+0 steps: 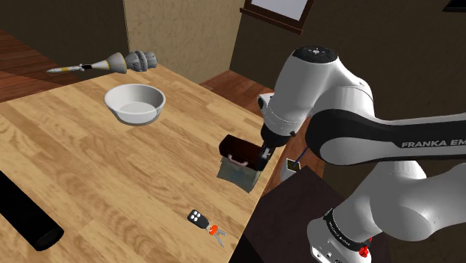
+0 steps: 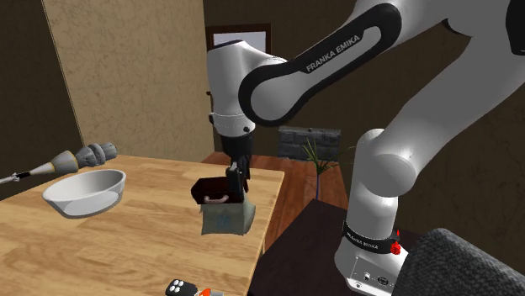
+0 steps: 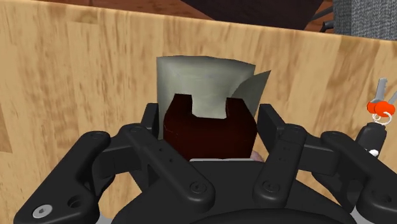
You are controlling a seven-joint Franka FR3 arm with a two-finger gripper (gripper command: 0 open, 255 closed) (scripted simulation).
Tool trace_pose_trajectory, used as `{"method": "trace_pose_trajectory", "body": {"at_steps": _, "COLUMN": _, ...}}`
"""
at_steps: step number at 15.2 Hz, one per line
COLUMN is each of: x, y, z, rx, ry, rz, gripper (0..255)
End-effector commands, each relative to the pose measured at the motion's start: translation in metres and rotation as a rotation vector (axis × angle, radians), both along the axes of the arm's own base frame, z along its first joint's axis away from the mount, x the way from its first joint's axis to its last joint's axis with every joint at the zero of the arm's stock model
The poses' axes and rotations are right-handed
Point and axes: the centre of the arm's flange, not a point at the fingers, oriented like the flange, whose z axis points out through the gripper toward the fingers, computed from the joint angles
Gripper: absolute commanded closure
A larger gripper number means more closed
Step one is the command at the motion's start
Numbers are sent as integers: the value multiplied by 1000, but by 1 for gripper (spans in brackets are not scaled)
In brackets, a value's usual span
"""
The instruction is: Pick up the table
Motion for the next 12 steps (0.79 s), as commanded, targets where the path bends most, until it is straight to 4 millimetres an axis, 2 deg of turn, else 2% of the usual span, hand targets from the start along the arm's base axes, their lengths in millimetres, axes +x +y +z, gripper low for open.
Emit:
{"method": "trace_pose_trajectory", "body": {"at_steps": 1, "x": 0, "y": 1, "z": 10, "rx": 0, "ry": 0, "rz": 0, "gripper": 255}}
{"method": "trace_pose_trajectory", "body": {"at_steps": 10, "x": 0, "y": 1, "z": 58, "rx": 0, "ry": 0, "rz": 0, "gripper": 255}}
{"method": "trace_pose_trajectory", "body": {"at_steps": 12, "x": 0, "y": 1, "z": 59, "rx": 0, "ry": 0, "rz": 0, "gripper": 255}}
